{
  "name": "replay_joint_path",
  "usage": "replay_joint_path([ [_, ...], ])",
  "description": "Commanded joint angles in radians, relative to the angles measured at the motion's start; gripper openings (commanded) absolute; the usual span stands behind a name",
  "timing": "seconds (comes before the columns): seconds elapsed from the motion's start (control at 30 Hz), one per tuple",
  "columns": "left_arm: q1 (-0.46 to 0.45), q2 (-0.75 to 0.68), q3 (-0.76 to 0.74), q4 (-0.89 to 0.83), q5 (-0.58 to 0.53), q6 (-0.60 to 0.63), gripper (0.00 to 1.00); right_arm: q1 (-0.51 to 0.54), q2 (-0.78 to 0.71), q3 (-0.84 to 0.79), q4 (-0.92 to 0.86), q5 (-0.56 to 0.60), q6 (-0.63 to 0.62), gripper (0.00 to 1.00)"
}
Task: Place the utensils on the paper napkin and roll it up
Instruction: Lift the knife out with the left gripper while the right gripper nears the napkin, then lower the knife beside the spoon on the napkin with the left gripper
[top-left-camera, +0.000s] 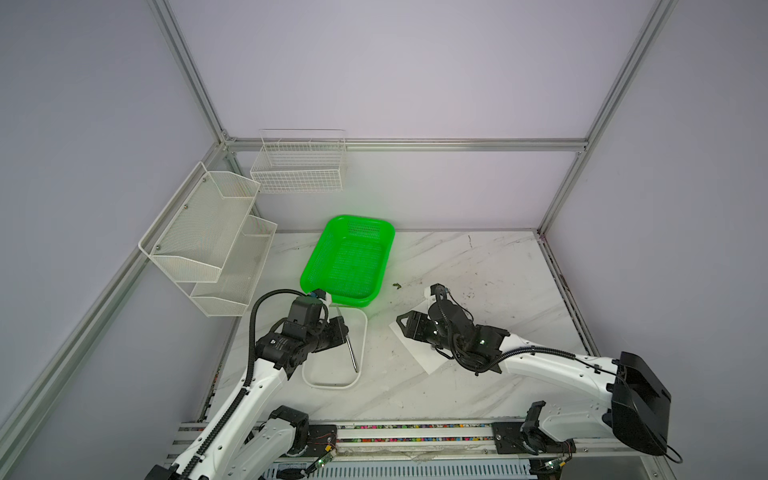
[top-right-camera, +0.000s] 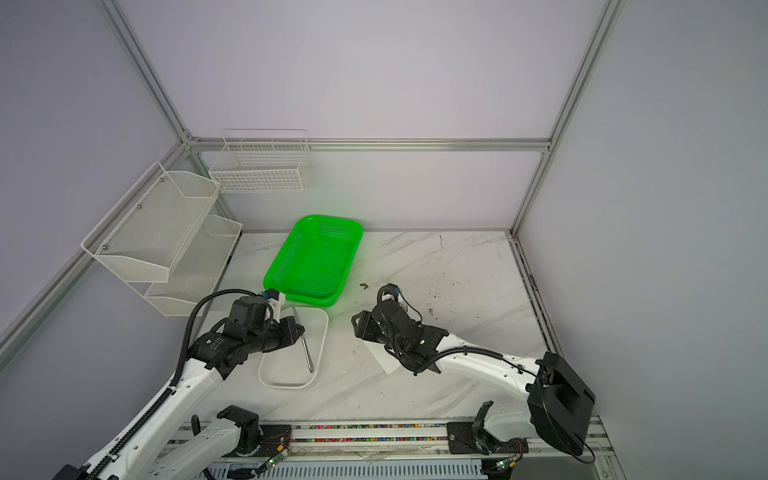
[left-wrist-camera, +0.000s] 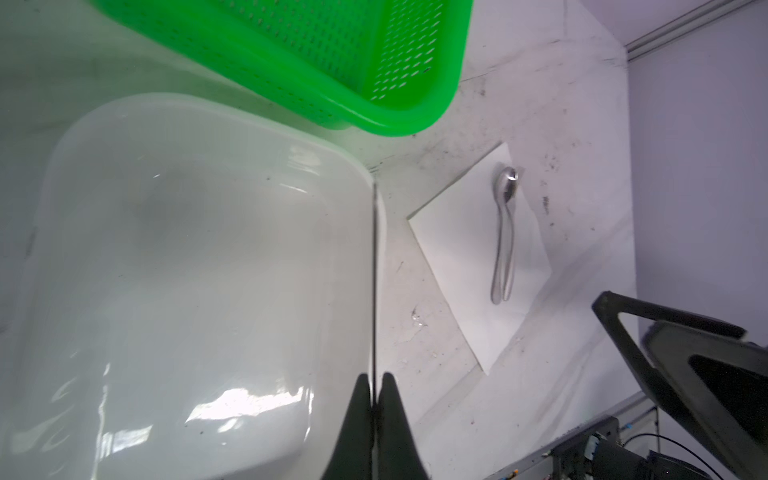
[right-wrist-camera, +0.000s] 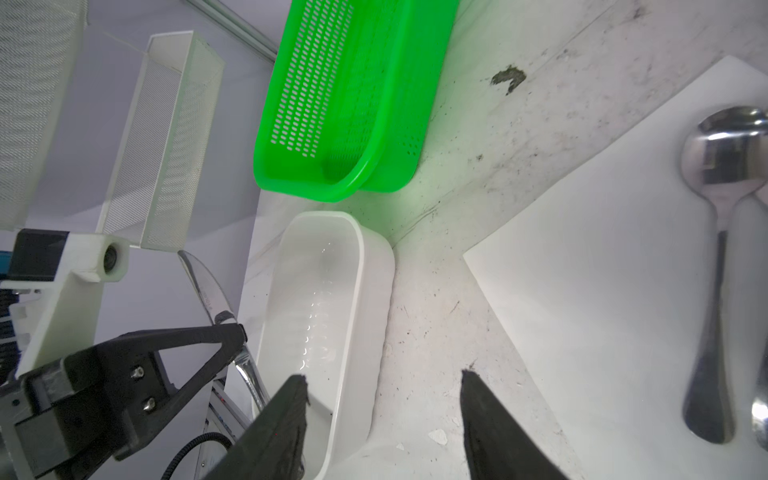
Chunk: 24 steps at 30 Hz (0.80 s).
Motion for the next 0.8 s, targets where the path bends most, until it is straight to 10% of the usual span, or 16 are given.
replay_joint_path([
  [0.0, -0.011, 0.039, 0.135, 0.138, 0.197, 0.03, 0.0, -0.049, -0.049, -0.041, -0.014, 0.009, 0.031, 0.61],
  [0.33, -0.228, 0.407, 0.386, 0.16, 0.162, 0.062, 0.0, -0.161, -0.208, -0.16, -0.01, -0.048, 0.047, 0.62],
  [0.77, -0.285, 0.911, 0.668, 0.208, 0.27, 0.004, 0.0, -0.381, -0.168, -0.218, -0.004, -0.289, -0.031, 0.63],
])
